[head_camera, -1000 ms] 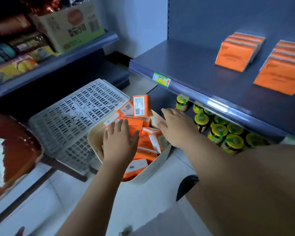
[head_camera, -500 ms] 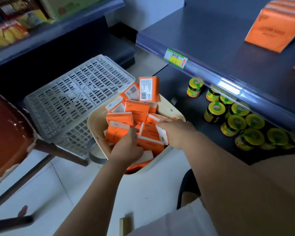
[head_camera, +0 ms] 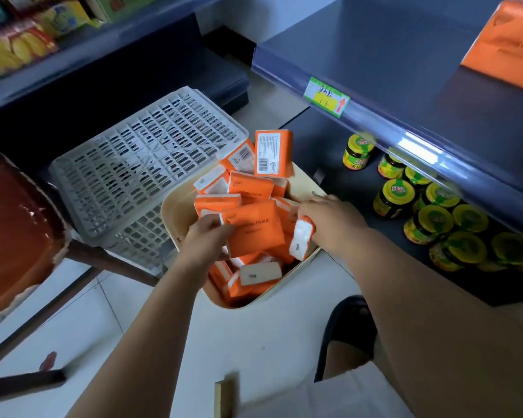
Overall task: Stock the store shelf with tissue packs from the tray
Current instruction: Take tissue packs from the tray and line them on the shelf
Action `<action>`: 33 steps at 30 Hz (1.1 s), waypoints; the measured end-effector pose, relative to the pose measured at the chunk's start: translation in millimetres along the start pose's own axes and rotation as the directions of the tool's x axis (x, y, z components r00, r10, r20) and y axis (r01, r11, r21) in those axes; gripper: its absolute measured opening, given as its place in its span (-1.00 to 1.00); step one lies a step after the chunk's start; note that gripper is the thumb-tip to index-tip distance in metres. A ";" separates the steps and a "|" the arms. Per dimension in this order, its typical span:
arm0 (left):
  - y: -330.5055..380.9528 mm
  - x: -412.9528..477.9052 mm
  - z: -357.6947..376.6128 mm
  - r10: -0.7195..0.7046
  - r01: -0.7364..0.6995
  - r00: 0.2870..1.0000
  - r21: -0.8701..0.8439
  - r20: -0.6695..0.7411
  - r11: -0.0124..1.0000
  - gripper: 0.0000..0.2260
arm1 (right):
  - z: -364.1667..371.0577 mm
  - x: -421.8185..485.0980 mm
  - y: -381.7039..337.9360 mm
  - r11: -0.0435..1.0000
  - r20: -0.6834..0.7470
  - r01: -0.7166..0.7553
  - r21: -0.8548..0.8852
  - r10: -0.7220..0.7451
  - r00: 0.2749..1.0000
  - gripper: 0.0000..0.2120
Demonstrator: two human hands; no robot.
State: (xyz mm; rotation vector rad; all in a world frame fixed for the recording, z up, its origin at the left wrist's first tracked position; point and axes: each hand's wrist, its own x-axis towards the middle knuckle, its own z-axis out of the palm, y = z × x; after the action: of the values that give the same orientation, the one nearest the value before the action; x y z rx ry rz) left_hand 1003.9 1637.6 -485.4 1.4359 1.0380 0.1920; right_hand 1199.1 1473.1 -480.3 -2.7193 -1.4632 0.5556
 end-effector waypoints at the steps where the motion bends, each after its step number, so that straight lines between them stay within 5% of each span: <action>1: 4.2 0.5 0.3 0.005 -0.005 1.000 -0.059 -0.014 0.998 -0.84 | -0.5 -4.7 4.9 0.998 -0.027 -0.010 0.062 0.012 1.000 -0.73; 3: 13.9 1.3 3.3 0.009 -0.015 0.999 -0.161 -0.039 0.987 -0.90 | -3.8 -14.8 15.7 0.949 -0.071 -0.090 0.303 0.117 0.991 -0.76; 8: 46.4 -6.0 24.3 0.041 -0.053 0.998 -0.327 -0.046 0.944 -0.91 | -26.9 -27.8 32.5 0.564 -0.119 -0.136 0.815 0.392 0.912 -0.73; 12: 83.7 -19.1 47.6 0.165 -0.202 0.974 -0.268 -0.155 0.942 -0.60 | -69.7 -25.1 30.3 0.157 -0.084 -0.013 0.988 0.595 0.799 -0.62; 16: 124.6 -38.8 66.7 0.265 -0.306 0.950 -0.314 -0.167 0.899 -0.73 | -130.3 -34.0 19.0 -0.078 -0.052 0.145 0.986 0.691 0.721 -0.71; 20: 150.5 -51.7 82.5 0.310 -0.364 0.930 -0.389 -0.196 0.846 -0.76 | -159.6 -43.9 6.7 -0.125 -0.066 0.205 0.971 0.684 0.727 -0.85; 22: 160.3 -56.1 89.6 0.320 -0.381 0.924 -0.407 -0.211 0.830 -0.75 | -166.6 -47.1 2.4 -0.064 -0.114 0.214 0.975 0.684 0.721 -0.81; 26: 176.9 -58.3 96.5 0.358 -0.400 0.917 -0.426 -0.179 0.812 -0.78 | -182.2 -68.7 13.6 0.460 -0.402 0.059 0.886 0.698 0.593 -0.74; 28: 187.9 -57.5 102.1 0.378 -0.400 0.915 -0.435 -0.140 0.807 -0.76 | -189.7 -88.7 31.0 0.628 -0.512 -0.009 0.778 0.643 0.570 -0.72; 30: 200.4 -56.3 112.9 0.399 -0.399 0.912 -0.440 -0.099 0.804 -0.75 | -196.0 -109.8 55.4 0.660 -0.539 0.023 0.751 0.592 0.600 -0.75; 33: 218.3 -55.7 138.4 0.408 -0.383 0.912 -0.470 -0.052 0.795 -0.83 | -201.6 -147.8 92.3 0.544 -0.514 0.187 0.818 0.546 0.661 -0.88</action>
State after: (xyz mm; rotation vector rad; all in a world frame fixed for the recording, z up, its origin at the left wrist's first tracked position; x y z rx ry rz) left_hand 1166.1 1545.4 -298.1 1.1789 0.5738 0.6668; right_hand 1261.7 1334.0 -261.8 -1.8861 -0.4319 0.0297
